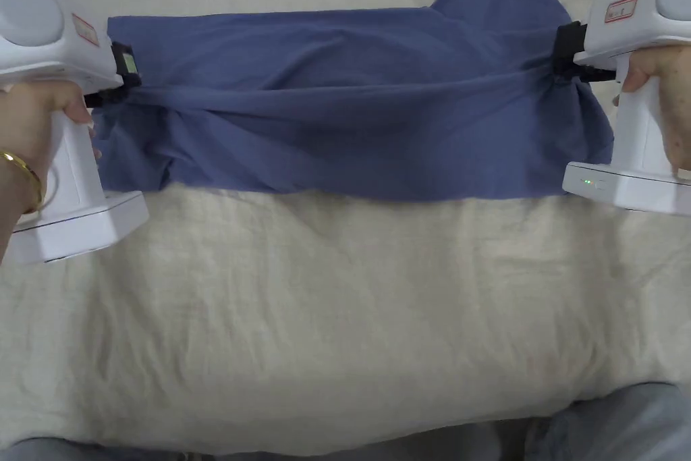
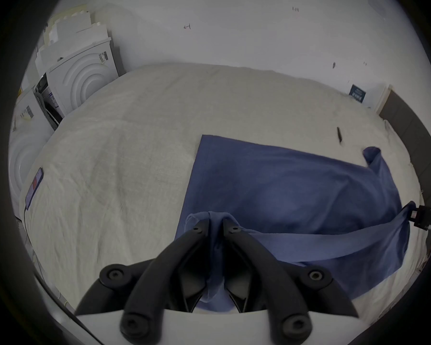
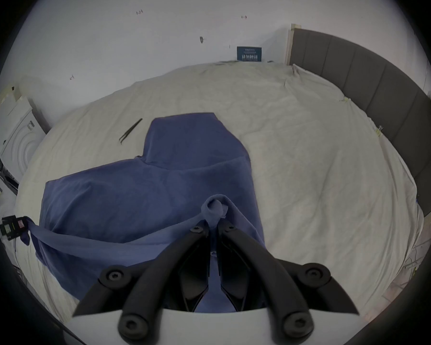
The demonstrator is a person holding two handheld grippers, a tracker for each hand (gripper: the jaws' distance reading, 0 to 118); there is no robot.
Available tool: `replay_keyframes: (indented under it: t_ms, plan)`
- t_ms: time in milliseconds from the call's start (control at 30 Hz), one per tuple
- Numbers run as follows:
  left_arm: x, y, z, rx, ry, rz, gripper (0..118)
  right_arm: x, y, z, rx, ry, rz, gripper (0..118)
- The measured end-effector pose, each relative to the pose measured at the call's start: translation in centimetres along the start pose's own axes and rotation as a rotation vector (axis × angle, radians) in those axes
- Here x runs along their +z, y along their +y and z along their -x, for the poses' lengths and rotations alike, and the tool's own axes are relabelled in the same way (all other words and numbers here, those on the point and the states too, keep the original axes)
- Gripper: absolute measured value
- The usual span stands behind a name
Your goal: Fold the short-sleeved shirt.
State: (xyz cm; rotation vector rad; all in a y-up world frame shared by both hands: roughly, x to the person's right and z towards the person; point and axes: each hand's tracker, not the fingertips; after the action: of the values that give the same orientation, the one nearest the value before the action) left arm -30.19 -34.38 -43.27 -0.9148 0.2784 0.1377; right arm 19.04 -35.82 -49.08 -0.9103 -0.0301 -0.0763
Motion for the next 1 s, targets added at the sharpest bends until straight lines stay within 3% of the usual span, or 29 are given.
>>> replay_keyframes:
  t_ms: [67, 100, 167, 200, 233, 267, 300, 367, 400, 733, 867, 1000]
  plan:
    - [-1.3, 0.1, 0.1, 0.005, 0.021, 0.01, 27, -0.4, 0.0, 0.5, -0.01, -0.01, 0.012, 5]
    - [-0.9, -0.2, -0.1, 0.005, 0.03, 0.018, 39, -0.7, 0.0, 0.5, -0.014, -0.015, 0.014, 6]
    - [-1.2, -0.1, 0.1, -0.027, 0.046, 0.044, 44, -0.2, -0.2, 0.6, -0.021, -0.005, 0.019, 6]
    - [-1.3, 0.0, 0.3, -0.043, 0.066, 0.045, 62, -0.1, -0.3, 0.6, -0.021, -0.007, 0.017, 13]
    - [-1.2, 0.0, 0.6, -0.061, 0.086, 0.035, 81, 0.2, -0.4, 0.7, -0.016, -0.017, 0.009, 24]
    - [-0.9, 0.1, 0.9, -0.069, 0.094, 0.018, 99, 0.6, -0.4, 0.7, -0.005, -0.03, -0.004, 43]
    - [-0.5, 0.2, 1.2, -0.071, 0.098, 0.002, 112, 1.2, -0.2, 0.5, 0.001, -0.033, -0.006, 73]
    - [1.9, 0.0, 1.0, -0.05, 0.121, -0.069, 115, 2.4, -0.2, 0.5, 0.001, -0.047, -0.004, 102]
    - [2.9, -0.1, 1.0, -0.048, 0.104, -0.1, 115, 3.2, -0.4, 0.5, -0.012, -0.052, -0.031, 106]
    - [10.7, -3.4, 0.9, -0.096, 0.067, -0.319, 115, 15.4, -4.1, 1.9, 0.06, -0.008, -0.393, 106]
    - [14.5, -6.8, -0.2, -0.094, 0.064, -0.504, 116, 19.3, -7.0, 2.0, 0.07, 0.003, -0.531, 107]
    - [17.2, -9.4, -1.0, -0.088, 0.035, -0.557, 115, 21.5, -10.0, 1.7, 0.084, 0.027, -0.57, 107]
